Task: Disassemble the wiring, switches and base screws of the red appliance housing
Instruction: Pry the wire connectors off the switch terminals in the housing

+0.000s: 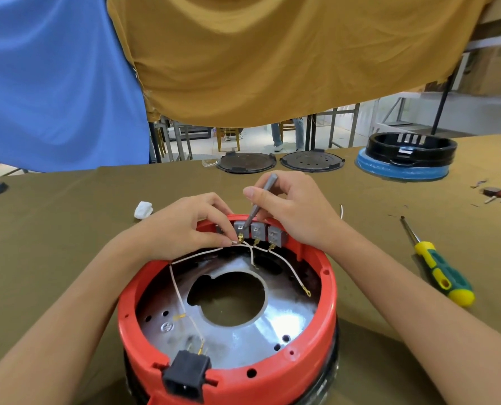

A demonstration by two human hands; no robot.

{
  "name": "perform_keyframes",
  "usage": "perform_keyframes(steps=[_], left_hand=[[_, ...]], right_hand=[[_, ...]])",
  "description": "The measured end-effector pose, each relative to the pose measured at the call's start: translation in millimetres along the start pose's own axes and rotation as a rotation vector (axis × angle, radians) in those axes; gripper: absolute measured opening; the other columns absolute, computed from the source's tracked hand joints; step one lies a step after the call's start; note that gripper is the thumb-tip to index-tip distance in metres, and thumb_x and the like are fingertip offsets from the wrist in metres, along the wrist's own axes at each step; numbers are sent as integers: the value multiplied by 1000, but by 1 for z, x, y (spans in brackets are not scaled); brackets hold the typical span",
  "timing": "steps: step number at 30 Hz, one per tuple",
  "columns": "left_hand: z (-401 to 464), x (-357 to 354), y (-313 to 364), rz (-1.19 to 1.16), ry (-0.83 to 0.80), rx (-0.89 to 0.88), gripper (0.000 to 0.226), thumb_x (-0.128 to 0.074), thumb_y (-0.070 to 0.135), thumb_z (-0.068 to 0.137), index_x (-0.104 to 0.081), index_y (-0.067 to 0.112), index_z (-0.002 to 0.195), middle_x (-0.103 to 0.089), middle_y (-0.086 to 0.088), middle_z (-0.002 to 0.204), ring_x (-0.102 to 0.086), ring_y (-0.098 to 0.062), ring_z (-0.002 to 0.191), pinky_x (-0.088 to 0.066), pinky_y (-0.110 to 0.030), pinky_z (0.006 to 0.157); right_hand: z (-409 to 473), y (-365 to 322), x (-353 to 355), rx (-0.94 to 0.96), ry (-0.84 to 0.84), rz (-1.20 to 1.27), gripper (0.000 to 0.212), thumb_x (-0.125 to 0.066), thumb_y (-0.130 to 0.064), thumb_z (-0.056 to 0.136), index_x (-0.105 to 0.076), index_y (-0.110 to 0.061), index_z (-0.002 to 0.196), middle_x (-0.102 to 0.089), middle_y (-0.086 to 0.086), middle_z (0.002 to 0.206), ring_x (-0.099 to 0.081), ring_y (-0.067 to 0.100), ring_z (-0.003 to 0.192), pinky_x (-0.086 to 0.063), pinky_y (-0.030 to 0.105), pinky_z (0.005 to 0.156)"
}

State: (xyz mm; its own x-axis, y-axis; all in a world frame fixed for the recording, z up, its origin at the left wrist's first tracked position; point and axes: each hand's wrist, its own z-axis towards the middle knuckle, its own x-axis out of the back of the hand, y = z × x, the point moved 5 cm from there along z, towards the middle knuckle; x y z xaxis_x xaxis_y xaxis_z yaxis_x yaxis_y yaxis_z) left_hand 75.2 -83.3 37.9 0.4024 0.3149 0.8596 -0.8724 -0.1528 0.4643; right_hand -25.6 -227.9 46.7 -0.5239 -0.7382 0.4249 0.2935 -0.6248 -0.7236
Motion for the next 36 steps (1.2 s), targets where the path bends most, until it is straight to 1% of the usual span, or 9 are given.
perform_keyframes(steps=[2,6,9,12,17,22,26,29,36], left_hand=[[1,0,0,1,5,1,13,-78,28,82,-78,40,85,-58,16,109,-58,-2,105,-44,-35,101],[0,0,0,4,1,7,12,-78,28,82,-78,40,85,-57,18,109,-58,-2,105,-43,-35,101],[0,0,-1,-3,-3,13,11,-78,29,82,-78,39,86,-57,18,109,-58,-3,106,-43,-37,101],[1,0,-1,2,-3,17,10,-78,30,83,-78,39,86,-57,18,109,-58,-2,104,-44,-38,101],[0,0,-2,0,0,13,10,-78,30,83,-78,39,87,-57,19,109,-57,-2,106,-43,-38,102],[1,0,-3,12,-11,16,11,-77,33,83,-77,43,87,-56,21,109,-57,-1,106,-44,-38,101],[1,0,-3,18,-13,10,11,-76,34,83,-76,44,88,-55,21,110,-56,-2,108,-43,-39,102],[2,0,-3,21,-10,7,12,-77,34,83,-76,44,88,-56,19,111,-57,-3,107,-44,-39,101],[1,0,-3,12,-10,12,13,-77,32,83,-76,44,87,-56,19,110,-57,-2,106,-44,-38,101]], right_hand=[[0,-1,0,11,-3,-9,23,-67,-24,95,-67,-10,77,-70,3,66,-70,13,62,-58,38,69],[1,1,-1,4,-23,-31,24,-66,-27,95,-67,-13,75,-71,5,67,-70,22,64,-56,44,72],[2,4,-1,-26,-28,-7,26,-66,-27,96,-67,-10,76,-72,6,66,-70,24,65,-56,42,72],[1,5,-4,-49,-67,-45,27,-67,-29,95,-67,-12,74,-72,5,65,-70,20,64,-56,35,70],[1,1,0,-8,-14,-22,25,-67,-27,95,-67,-13,75,-72,6,67,-71,23,66,-57,48,74],[0,-1,-2,-1,-56,-83,24,-68,-30,94,-68,-19,74,-72,2,67,-71,17,66,-56,43,73],[0,-1,1,12,-16,-34,23,-68,-28,94,-68,-15,76,-72,4,67,-71,18,65,-58,46,73],[0,-1,0,19,-15,-50,23,-68,-29,94,-69,-17,75,-72,3,67,-70,18,64,-57,47,72],[3,6,-3,-51,-36,1,24,-66,-28,95,-68,-15,75,-72,5,66,-70,20,65,-57,44,76]])
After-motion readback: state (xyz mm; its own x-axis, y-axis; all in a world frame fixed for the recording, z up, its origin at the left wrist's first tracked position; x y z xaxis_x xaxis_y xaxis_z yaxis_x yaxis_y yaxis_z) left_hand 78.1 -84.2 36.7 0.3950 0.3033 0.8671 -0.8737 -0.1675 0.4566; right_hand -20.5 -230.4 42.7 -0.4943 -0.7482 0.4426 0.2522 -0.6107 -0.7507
